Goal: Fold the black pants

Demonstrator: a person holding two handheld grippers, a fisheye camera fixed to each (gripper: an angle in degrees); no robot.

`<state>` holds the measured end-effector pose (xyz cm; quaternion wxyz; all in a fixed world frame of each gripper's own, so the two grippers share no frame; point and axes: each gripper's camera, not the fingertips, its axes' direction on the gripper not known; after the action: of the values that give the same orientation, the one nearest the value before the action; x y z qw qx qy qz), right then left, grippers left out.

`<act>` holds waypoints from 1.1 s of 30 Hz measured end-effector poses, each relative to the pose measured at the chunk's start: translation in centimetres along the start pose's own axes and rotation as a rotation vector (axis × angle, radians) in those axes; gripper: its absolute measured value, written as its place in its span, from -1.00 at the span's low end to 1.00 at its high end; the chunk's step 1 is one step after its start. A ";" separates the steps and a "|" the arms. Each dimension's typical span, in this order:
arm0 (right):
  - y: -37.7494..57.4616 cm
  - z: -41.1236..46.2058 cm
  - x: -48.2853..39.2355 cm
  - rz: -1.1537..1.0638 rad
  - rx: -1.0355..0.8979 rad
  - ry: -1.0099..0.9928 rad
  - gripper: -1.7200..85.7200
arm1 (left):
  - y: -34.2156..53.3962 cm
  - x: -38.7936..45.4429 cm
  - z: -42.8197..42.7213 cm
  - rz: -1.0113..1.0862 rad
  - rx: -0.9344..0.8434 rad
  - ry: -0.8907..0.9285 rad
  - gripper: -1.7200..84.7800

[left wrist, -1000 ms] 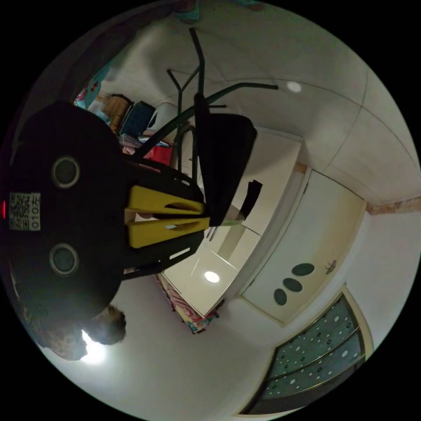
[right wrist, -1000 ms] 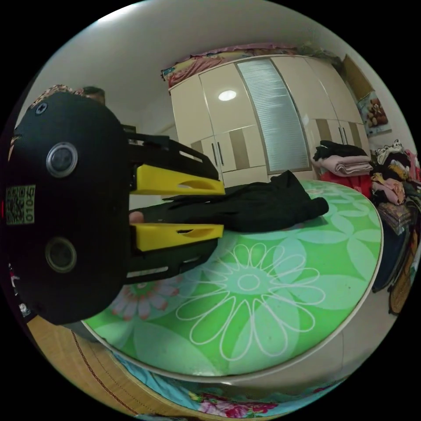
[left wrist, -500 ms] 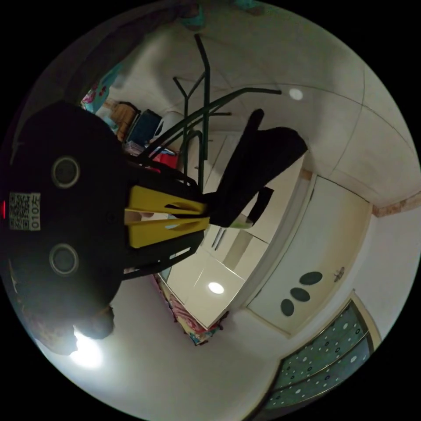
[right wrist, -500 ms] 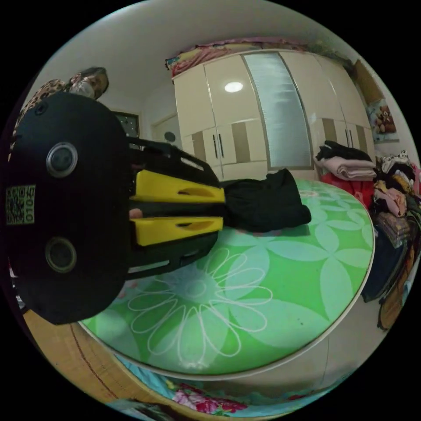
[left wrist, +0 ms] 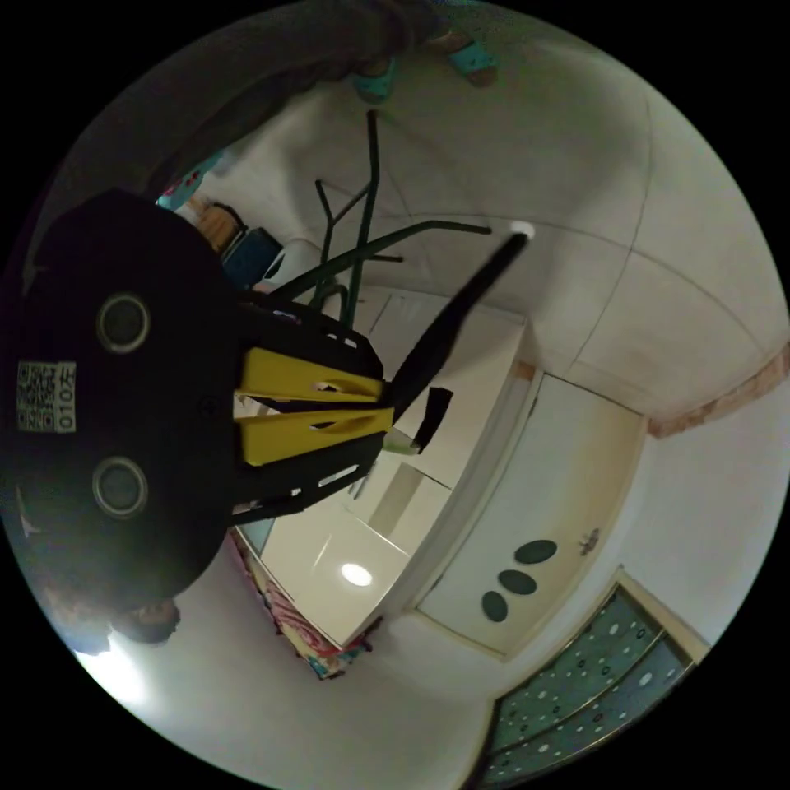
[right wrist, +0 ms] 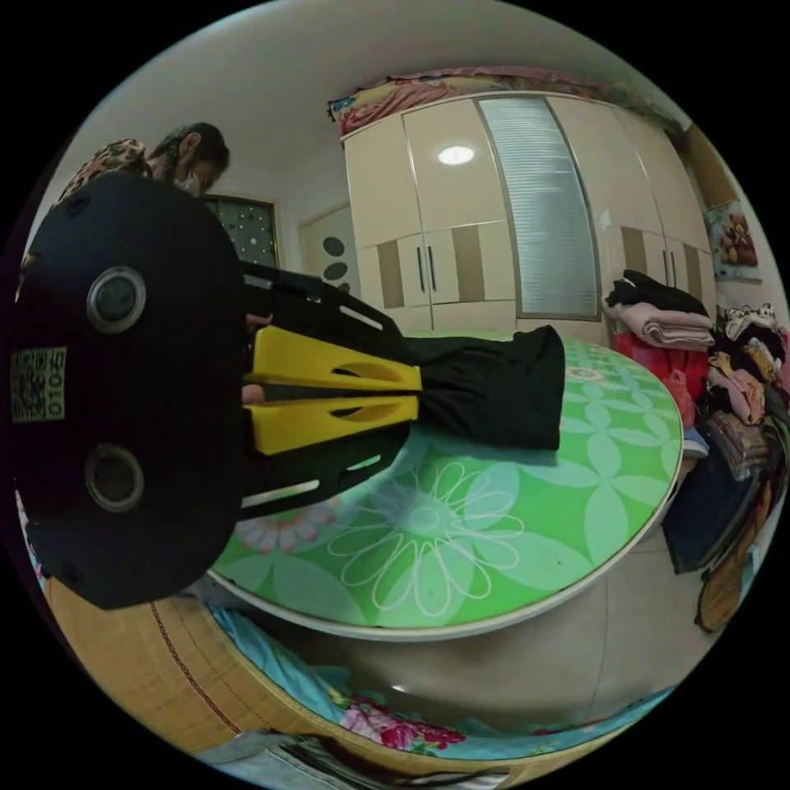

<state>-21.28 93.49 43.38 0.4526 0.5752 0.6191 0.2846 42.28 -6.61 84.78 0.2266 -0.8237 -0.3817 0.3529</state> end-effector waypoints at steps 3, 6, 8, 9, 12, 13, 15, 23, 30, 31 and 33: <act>-0.3 0.6 -0.2 0.008 -0.002 0.019 -0.89 | 0.9 -3.1 0.1 -0.036 0.012 0.018 -0.96; -0.7 0.9 -1.1 -0.006 -0.001 0.027 -0.89 | 1.7 -4.6 1.8 -0.010 -0.051 -0.002 -0.96; -0.9 1.0 -1.9 -0.030 -0.001 0.018 -0.89 | 1.8 -4.4 2.8 0.024 -0.052 0.015 -0.95; -0.9 1.0 -2.6 -0.050 0.000 0.024 -0.89 | 1.7 -4.2 3.0 0.034 -0.054 0.031 -0.95; -0.7 1.2 -3.9 -0.100 -0.018 0.045 -0.89 | 1.3 -2.2 3.3 0.119 -0.063 0.027 -0.95; -0.5 1.2 -4.1 -0.111 -0.028 0.047 -0.89 | 1.3 -1.5 3.4 0.143 -0.068 0.036 -0.96; -0.1 1.2 -4.0 -0.111 -0.043 0.011 -0.89 | 1.5 -0.9 3.3 0.156 -0.076 0.072 -0.96; 1.2 0.6 -5.6 -0.236 -0.155 0.092 -0.89 | 2.6 6.3 3.7 0.390 -0.026 0.133 -0.96; -1.9 3.3 -3.3 -0.220 -0.187 -0.122 -0.89 | 4.2 4.8 11.3 0.342 -0.095 0.101 -0.95; -3.0 4.0 -3.2 -0.225 -0.195 -0.130 -0.89 | 4.0 5.5 13.0 0.374 -0.113 0.092 -0.95; -4.7 5.0 -3.4 -0.250 -0.205 -0.143 -0.89 | 3.6 6.4 15.7 0.395 -0.135 0.092 -0.95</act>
<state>-19.20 88.48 37.90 0.5836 0.4634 0.6198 0.2460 35.08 -2.11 69.66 0.1145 -0.9110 -0.2248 0.3263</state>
